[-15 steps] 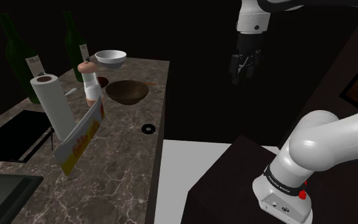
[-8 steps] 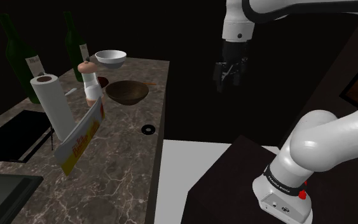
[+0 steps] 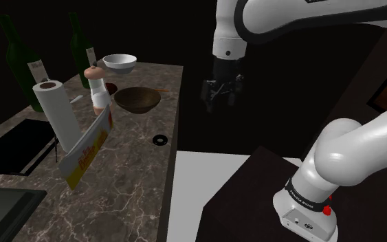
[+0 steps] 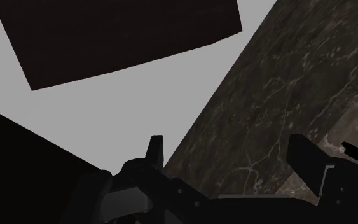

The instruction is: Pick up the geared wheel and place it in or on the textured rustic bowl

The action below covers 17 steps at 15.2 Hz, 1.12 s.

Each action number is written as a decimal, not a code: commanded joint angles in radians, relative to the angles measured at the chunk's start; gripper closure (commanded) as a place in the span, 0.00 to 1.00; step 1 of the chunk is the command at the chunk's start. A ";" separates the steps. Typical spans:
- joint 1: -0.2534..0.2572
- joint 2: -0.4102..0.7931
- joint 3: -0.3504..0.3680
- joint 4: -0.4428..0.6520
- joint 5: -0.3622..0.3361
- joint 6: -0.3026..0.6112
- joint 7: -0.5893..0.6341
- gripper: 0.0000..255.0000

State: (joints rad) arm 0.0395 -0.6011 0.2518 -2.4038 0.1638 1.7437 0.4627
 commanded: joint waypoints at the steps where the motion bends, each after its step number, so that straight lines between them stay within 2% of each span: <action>1: 0.004 0.053 0.041 0.013 0.020 0.057 0.056 0.00; 8: 0.004 0.255 0.174 0.114 0.031 0.215 0.251 0.00; 14: -0.002 0.466 0.274 0.252 -0.046 0.323 0.445 0.00; 17: 0.000 0.491 0.281 0.245 -0.059 0.356 0.461 0.00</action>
State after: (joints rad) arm 0.0391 -0.1165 0.5301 -2.1539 0.1081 2.0866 0.9181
